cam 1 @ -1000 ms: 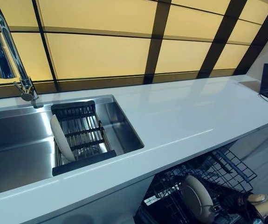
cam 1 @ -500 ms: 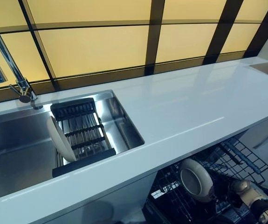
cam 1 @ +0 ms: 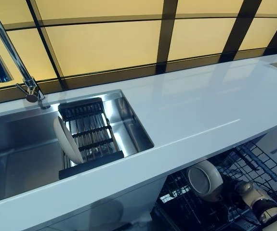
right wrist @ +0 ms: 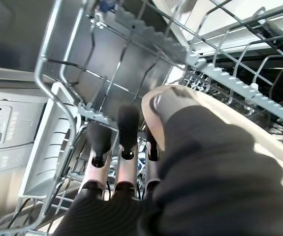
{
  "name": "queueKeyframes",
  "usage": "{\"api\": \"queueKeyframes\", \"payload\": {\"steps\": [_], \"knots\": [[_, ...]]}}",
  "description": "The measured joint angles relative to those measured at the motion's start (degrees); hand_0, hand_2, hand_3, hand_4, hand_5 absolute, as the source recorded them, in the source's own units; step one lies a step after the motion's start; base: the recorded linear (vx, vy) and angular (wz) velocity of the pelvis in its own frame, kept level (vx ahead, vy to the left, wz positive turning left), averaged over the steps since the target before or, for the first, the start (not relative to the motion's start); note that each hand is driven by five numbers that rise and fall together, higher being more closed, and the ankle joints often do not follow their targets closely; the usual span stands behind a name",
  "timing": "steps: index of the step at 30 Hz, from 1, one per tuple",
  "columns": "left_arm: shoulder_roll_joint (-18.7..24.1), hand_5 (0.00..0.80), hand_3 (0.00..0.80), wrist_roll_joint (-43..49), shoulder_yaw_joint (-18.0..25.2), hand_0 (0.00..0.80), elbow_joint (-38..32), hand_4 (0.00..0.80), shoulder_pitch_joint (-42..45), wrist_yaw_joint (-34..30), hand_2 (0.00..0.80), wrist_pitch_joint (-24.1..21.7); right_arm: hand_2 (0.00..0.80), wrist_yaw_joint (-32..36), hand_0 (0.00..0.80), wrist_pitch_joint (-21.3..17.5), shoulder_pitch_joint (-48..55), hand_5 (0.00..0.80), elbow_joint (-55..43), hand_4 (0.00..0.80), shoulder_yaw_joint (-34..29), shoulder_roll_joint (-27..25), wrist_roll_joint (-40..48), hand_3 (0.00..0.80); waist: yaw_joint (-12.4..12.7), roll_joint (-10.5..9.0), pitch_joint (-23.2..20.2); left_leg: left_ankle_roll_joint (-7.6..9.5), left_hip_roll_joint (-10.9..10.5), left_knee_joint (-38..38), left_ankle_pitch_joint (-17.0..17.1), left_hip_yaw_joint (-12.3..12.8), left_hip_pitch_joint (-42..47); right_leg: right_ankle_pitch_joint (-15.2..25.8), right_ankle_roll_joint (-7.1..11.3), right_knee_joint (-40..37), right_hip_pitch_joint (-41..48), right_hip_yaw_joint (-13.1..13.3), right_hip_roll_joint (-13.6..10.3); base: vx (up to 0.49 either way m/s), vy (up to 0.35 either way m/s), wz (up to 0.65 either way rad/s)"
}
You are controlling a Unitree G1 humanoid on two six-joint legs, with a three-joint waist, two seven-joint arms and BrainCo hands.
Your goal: Take plates into dishwasher
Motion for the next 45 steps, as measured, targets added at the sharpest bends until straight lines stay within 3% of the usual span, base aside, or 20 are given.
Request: {"api": "queueKeyframes", "payload": {"steps": [8,13,18,24,35,45], "knots": [[0.02,0.000,0.000,0.01,0.01,0.000,-0.05,0.000,-0.14,-0.01,0.000,0.32,0.000,2.29,0.000,1.06,0.37,0.000,1.51,0.000,0.10,-1.34,0.03,0.000,0.00,0.19,0.11,0.05,-0.05,-0.02,0.04,0.06,-0.02,0.00,0.00,0.01,-0.01,0.02,0.00,0.000,0.000,0.00],[0.23,0.000,0.000,0.01,0.06,0.000,-0.08,0.000,-0.03,-0.01,0.000,0.37,0.000,5.13,0.000,1.36,0.37,0.000,1.46,0.000,0.00,-6.01,0.07,0.000,-0.05,-0.24,0.15,0.06,-0.05,-0.09,0.04,0.15,0.14,0.02,0.01,0.02,0.08,0.18,0.07,0.023,-0.007,-0.01],[1.27,0.000,0.000,0.02,0.12,0.000,-0.02,0.000,0.47,-0.04,0.000,0.44,0.000,8.51,0.000,2.42,0.38,0.000,1.30,0.000,-2.20,-12.83,0.09,0.000,-0.30,-2.63,0.54,0.04,0.04,-0.38,0.00,0.55,1.42,0.02,0.02,0.02,0.92,0.71,0.18,0.022,0.000,-0.06],[2.76,0.000,0.000,0.05,0.35,0.000,0.06,0.000,0.81,-0.11,0.000,0.45,0.000,12.18,0.000,3.51,0.60,0.000,1.15,0.000,-4.21,-15.02,0.29,0.000,-0.62,-6.37,-0.09,0.18,0.15,-0.39,-0.25,1.85,2.11,0.20,0.07,0.02,0.98,1.83,0.27,0.032,-0.004,-0.09],[3.08,0.000,0.000,0.06,2.67,0.000,0.08,0.000,2.69,-0.11,0.000,0.32,0.000,15.00,0.000,3.83,0.96,0.000,-2.58,0.000,-6.68,-20.23,7.22,0.000,-1.83,-7.16,-0.62,0.07,0.11,-0.38,-0.25,2.71,2.61,0.46,0.02,0.02,0.99,2.79,0.29,0.006,0.005,-0.03],[3.13,0.000,0.000,0.02,2.70,0.000,0.12,0.000,4.50,-0.11,0.000,-0.14,0.000,9.90,0.000,1.14,0.89,0.000,-3.89,0.000,-8.64,-24.88,13.98,0.000,-1.86,-7.28,-2.43,-0.02,0.14,-0.36,-0.41,3.41,3.00,0.57,0.02,0.02,1.01,3.48,0.30,0.005,0.005,-0.04]]}}
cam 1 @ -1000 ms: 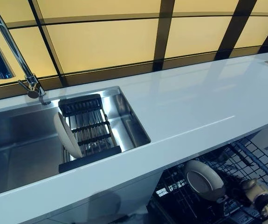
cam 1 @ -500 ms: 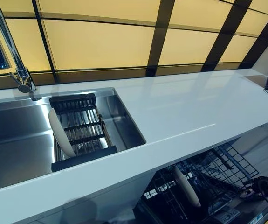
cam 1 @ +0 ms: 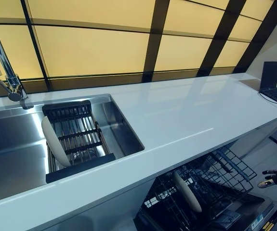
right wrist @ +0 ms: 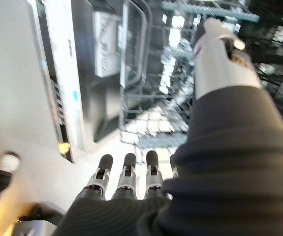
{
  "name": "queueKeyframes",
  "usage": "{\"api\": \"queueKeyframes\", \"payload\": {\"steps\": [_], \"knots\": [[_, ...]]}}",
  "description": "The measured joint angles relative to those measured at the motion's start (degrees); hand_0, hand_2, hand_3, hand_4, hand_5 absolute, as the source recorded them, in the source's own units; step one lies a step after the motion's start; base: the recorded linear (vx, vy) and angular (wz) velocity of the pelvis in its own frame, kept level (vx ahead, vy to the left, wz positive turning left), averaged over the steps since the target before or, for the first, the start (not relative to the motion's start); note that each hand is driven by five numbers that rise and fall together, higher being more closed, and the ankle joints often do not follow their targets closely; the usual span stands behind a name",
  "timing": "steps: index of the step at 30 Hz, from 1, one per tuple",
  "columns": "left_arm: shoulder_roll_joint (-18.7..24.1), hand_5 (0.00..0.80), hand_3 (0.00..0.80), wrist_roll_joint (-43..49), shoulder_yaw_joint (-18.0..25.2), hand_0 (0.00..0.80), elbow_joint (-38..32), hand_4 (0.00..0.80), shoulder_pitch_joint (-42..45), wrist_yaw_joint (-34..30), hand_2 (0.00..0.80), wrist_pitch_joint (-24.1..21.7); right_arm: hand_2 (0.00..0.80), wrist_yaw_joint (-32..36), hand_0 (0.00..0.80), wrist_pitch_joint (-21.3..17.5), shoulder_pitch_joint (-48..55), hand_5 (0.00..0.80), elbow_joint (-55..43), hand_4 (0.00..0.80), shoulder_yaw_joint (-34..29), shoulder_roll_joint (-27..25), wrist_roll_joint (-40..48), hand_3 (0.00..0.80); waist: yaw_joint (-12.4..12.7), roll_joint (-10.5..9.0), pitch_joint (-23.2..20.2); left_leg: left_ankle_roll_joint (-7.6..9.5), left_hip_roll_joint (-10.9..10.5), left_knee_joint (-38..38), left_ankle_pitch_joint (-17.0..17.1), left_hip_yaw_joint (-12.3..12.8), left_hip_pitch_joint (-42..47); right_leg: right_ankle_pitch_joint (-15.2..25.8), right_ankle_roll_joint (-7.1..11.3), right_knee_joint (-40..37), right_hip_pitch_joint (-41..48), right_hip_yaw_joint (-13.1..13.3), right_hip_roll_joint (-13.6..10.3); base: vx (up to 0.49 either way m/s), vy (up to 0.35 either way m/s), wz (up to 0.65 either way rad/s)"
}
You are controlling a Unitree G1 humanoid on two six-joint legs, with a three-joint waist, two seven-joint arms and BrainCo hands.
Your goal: Take plates into dishwasher
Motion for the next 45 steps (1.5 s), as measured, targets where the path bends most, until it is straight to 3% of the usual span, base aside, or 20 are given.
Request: {"api": "queueKeyframes", "payload": {"steps": [8,14,21,23,27,32,35,40,42,45], "knots": [[-0.03,0.000,0.000,-0.03,-0.07,0.000,-0.18,0.000,1.14,0.03,0.000,0.02,0.000,-6.54,0.000,-1.25,-2.41,0.000,-7.47,0.000,0.57,-2.16,-1.16,0.000,0.07,0.80,-0.47,0.00,-0.02,0.01,0.01,-0.24,-0.50,0.01,0.03,0.00,-0.33,-0.20,-0.05,-0.001,0.000,0.01],[-0.10,0.000,0.000,-0.04,-0.18,0.000,-0.22,0.000,2.26,0.06,0.000,0.08,0.000,-14.45,0.000,-0.71,-13.55,0.000,-8.99,0.000,6.83,-6.82,-1.94,0.000,0.17,1.21,-0.69,0.04,-0.07,0.12,0.11,-0.87,-1.12,0.02,0.01,0.00,-0.58,-0.85,-0.10,0.000,-0.002,0.03],[-0.87,0.000,0.000,-0.84,-0.46,0.000,-1.98,0.000,2.07,0.05,0.000,0.29,0.000,-25.54,0.000,-1.04,-24.21,0.000,-19.50,0.000,13.11,-8.75,0.06,0.000,0.27,1.19,-0.69,0.06,-0.15,0.21,0.13,-1.70,-1.02,-0.03,0.02,-0.02,0.07,-1.63,-0.17,0.008,0.015,0.06],[-1.36,0.000,0.000,-1.43,-0.55,0.000,-2.49,0.000,2.08,0.13,0.000,0.46,0.000,-29.56,0.000,-1.07,-27.07,0.000,-19.90,0.000,14.92,-8.69,-0.06,0.000,1.73,1.20,-0.69,0.12,-0.19,0.21,0.19,-1.83,-1.04,-0.04,0.02,-0.02,0.16,-1.78,-0.23,0.019,0.035,0.03],[-1.56,0.000,0.000,-1.63,-0.55,0.000,-2.67,0.000,2.10,0.23,0.000,1.46,0.000,-37.45,0.000,-1.31,-30.04,0.000,-21.03,0.000,16.07,-8.69,-0.12,0.000,2.19,1.11,-0.73,0.14,-0.29,0.14,0.49,-2.95,-1.55,-0.18,0.08,-0.02,0.24,-2.66,-0.29,0.010,0.001,0.12],[-1.70,0.000,0.000,-1.61,-0.83,0.000,-2.79,0.000,1.95,0.21,0.000,3.02,0.000,-39.32,0.000,-1.51,-36.02,0.000,-24.15,0.000,20.72,-8.59,-0.46,0.000,3.46,0.82,-0.88,0.09,-0.30,0.20,0.71,-3.78,-1.99,-0.27,0.12,-0.02,0.29,-3.65,-0.29,0.030,-0.011,0.10],[-1.77,0.000,0.000,-1.59,-1.69,0.000,-2.79,0.000,1.99,0.10,0.000,3.78,0.000,-39.28,0.000,-2.84,-36.52,0.000,-26.18,0.000,22.29,-8.00,-1.41,0.000,3.70,0.39,-1.05,0.07,-0.31,0.17,0.78,-4.02,-2.05,-0.30,0.13,-0.02,0.39,-3.80,-0.29,0.045,-0.002,0.05],[-1.77,0.000,0.000,-0.84,-4.45,0.000,-2.77,0.000,1.75,-0.75,0.000,5.72,0.000,-39.16,0.000,-7.99,-41.10,0.000,-29.58,0.000,30.29,-1.38,-10.70,0.000,5.10,-0.50,-1.59,-0.15,-0.23,0.26,1.00,-5.67,-2.13,-1.03,0.38,-0.03,1.50,-5.32,-0.21,0.040,-0.008,0.17],[-1.85,0.000,0.000,-0.80,-5.63,0.000,-2.86,0.000,1.08,-1.07,0.000,6.40,0.000,-39.82,0.000,-11.07,-41.44,0.000,-31.10,0.000,31.86,0.32,-16.22,0.000,6.38,-1.09,-1.97,-0.28,-0.26,0.29,1.29,-7.06,-2.82,-1.46,0.36,-0.03,1.43,-6.63,-0.18,0.044,-0.005,0.28],[-1.82,0.000,0.000,-0.80,-6.74,0.000,-3.34,0.000,1.11,-1.05,0.000,6.76,0.000,-40.48,0.000,-12.34,-42.38,0.000,-32.06,0.000,34.18,2.26,-21.89,0.000,8.29,-1.63,-2.33,-0.33,-0.39,0.40,1.44,-8.61,-3.75,-1.75,0.45,-0.02,1.34,-7.82,-0.17,0.050,-0.001,0.33]]}}
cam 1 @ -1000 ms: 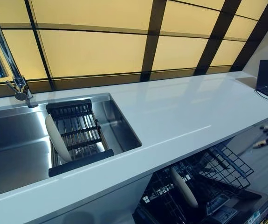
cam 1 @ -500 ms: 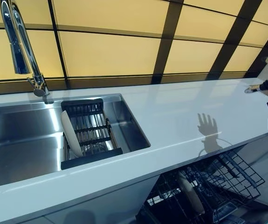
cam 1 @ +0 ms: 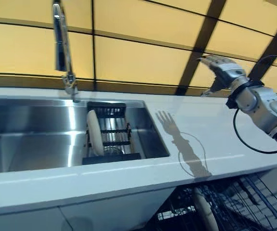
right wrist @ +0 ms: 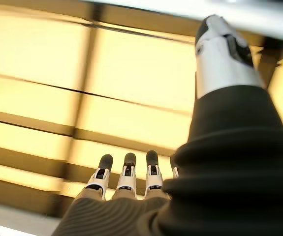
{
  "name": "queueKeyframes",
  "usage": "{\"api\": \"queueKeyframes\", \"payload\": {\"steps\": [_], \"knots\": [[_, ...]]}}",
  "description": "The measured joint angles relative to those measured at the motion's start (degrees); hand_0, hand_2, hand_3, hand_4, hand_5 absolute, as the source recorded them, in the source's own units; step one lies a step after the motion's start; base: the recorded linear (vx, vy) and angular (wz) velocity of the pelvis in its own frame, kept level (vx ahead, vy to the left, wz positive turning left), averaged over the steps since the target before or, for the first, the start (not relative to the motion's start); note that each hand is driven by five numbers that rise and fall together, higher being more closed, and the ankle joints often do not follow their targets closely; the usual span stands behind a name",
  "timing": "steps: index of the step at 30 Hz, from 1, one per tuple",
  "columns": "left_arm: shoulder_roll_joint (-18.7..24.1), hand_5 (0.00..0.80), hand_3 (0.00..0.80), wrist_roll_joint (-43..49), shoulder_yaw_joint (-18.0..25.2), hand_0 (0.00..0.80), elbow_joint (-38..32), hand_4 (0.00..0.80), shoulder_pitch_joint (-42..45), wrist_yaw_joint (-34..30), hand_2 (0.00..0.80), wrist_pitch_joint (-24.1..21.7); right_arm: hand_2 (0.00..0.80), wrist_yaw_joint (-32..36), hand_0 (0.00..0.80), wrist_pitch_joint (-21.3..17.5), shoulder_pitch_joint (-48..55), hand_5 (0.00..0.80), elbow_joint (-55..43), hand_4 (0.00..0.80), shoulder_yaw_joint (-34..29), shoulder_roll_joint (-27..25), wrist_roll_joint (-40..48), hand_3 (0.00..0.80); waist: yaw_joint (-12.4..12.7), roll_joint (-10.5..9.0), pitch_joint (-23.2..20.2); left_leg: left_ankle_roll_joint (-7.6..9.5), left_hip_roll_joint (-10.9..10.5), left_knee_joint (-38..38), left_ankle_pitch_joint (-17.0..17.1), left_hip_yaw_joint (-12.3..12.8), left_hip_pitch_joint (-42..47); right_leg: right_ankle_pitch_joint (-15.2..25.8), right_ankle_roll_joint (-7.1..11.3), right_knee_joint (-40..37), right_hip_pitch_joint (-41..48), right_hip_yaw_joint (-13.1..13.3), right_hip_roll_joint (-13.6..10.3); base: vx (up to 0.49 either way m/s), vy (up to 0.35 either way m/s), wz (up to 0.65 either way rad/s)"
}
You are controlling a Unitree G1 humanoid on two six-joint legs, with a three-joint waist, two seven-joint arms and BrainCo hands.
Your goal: Take plates into dishwasher
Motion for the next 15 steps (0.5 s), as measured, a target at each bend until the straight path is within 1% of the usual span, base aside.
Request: {"api": "queueKeyframes", "payload": {"steps": [3,6,10,13,14,15], "knots": [[0.03,0.000,0.000,0.00,-0.02,0.000,-0.43,0.000,0.26,0.00,0.000,0.04,0.000,-1.40,0.000,-0.62,-1.66,0.000,-0.42,0.000,1.87,1.58,-4.04,0.000,1.65,-0.12,-0.03,0.07,-0.38,0.07,0.28,-1.43,-0.73,-0.24,0.02,0.01,0.11,-0.25,-0.13,0.078,0.016,0.26],[0.13,0.000,0.000,0.01,-0.57,0.000,-0.47,0.000,0.47,-0.03,0.000,0.03,0.000,-3.89,0.000,-1.68,-3.31,0.000,-0.73,0.000,2.06,3.04,-7.90,0.000,1.85,-0.13,-0.01,0.16,-0.86,0.13,0.48,-3.13,-1.48,-0.69,0.39,0.01,0.30,-0.82,-0.41,0.053,0.038,0.25],[0.11,0.000,0.000,0.07,-0.98,0.000,-1.30,0.000,0.89,-0.15,0.000,-0.02,0.000,-5.60,0.000,-2.81,-4.00,0.000,-0.96,0.000,2.19,4.39,-12.72,0.000,2.94,-0.14,0.13,0.18,-1.23,0.08,0.48,-4.05,-1.54,-1.12,0.75,0.02,0.79,-1.88,-0.69,0.064,0.042,0.15],[0.16,0.000,0.000,0.06,-0.98,0.000,-1.67,0.000,0.89,-0.15,0.000,-0.04,0.000,-5.96,0.000,-3.16,-4.32,0.000,-1.58,0.000,2.32,4.88,-14.67,0.000,3.04,-0.40,0.68,0.19,-1.29,0.17,0.49,-4.40,-1.82,-1.28,0.93,0.03,0.78,-2.29,-0.74,0.032,0.025,0.11],[0.19,0.000,0.000,0.04,-0.95,0.000,-1.66,0.000,0.98,-0.30,0.000,-0.05,0.000,-5.96,0.000,-3.41,-4.38,0.000,-2.91,0.000,2.32,5.00,-16.12,0.000,3.19,-0.60,1.52,0.25,-1.53,0.48,0.53,-5.17,-2.45,-1.35,1.04,0.04,0.75,-3.09,-0.87,0.008,0.009,0.13],[0.19,0.000,0.000,0.04,-0.95,0.000,-1.66,0.000,0.98,-0.30,0.000,-0.05,0.000,-5.96,0.000,-3.41,-4.38,0.000,-2.91,0.000,2.32,5.00,-16.12,0.000,3.19,-0.60,1.52,0.25,-1.53,0.48,0.53,-5.17,-2.45,-1.35,1.04,0.04,0.75,-3.09,-0.87,0.022,0.021,0.19]]}}
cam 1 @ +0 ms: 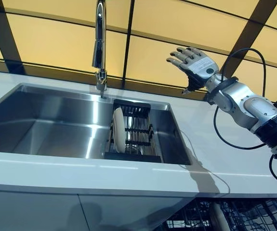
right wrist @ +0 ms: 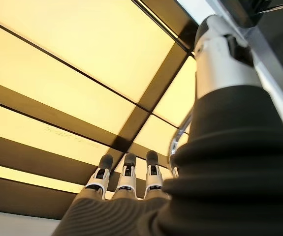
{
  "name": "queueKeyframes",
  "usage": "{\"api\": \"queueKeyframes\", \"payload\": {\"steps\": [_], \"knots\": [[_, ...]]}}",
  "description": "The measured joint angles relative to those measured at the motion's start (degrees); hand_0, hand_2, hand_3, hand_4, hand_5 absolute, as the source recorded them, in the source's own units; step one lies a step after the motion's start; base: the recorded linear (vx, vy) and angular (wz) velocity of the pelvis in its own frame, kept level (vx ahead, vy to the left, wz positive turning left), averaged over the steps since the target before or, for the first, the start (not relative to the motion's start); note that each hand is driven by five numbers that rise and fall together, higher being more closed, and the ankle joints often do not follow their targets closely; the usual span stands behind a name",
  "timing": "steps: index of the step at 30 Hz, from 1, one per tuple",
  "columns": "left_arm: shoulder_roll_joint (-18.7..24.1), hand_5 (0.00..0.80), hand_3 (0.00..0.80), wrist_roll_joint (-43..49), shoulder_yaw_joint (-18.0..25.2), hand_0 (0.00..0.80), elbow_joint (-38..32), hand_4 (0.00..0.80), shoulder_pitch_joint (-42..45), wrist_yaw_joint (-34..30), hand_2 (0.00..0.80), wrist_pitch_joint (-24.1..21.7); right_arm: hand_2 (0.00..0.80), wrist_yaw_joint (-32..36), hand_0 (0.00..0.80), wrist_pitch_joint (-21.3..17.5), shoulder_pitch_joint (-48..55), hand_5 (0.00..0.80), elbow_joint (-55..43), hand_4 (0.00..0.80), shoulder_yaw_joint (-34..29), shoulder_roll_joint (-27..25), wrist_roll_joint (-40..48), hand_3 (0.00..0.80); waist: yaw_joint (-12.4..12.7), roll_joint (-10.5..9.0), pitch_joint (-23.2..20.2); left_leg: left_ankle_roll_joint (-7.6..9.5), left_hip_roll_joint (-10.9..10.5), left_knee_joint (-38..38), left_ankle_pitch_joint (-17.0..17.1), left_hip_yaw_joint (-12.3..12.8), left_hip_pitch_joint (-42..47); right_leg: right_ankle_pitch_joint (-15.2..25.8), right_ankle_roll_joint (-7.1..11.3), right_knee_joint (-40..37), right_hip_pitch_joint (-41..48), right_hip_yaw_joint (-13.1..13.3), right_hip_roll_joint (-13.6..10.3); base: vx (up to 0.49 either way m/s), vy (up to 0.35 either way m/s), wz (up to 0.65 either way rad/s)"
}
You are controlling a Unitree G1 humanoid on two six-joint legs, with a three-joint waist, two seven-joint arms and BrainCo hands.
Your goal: Take plates into dishwasher
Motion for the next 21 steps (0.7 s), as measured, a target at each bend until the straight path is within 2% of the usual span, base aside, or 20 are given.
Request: {"api": "queueKeyframes", "payload": {"steps": [6,13,21], "knots": [[0.89,0.000,0.000,-0.17,0.05,0.000,-0.77,0.000,-0.75,-0.24,0.000,-0.22,0.000,0.33,0.000,-0.73,-0.13,0.000,-0.53,0.000,1.80,0.89,-3.44,0.000,1.27,-0.73,2.38,0.03,-0.22,1.45,0.00,-1.00,-3.07,-0.09,-0.17,0.08,-1.20,-1.96,0.02,0.031,0.006,0.18],[1.48,0.000,0.000,-0.27,0.30,0.000,-1.28,0.000,-1.41,-0.17,0.000,-0.41,0.000,1.37,0.000,-1.90,-0.13,0.000,-0.72,0.000,2.06,2.27,-3.75,0.000,1.45,-1.62,4.46,0.17,-0.51,2.33,0.11,-1.81,-4.62,-0.49,-0.04,1.03,-1.95,-2.37,-0.20,0.031,0.004,0.09],[1.36,0.000,0.000,-0.33,0.55,0.000,-1.54,0.000,-2.16,-0.19,0.000,-0.69,0.000,2.69,0.000,-2.60,-0.12,0.000,-2.29,0.000,3.54,4.10,-5.14,0.000,1.84,-1.73,5.42,-0.07,-0.30,2.94,-0.15,-2.16,-4.80,-1.34,-0.13,2.49,-2.12,-2.70,-0.29,0.032,-0.006,0.03]]}}
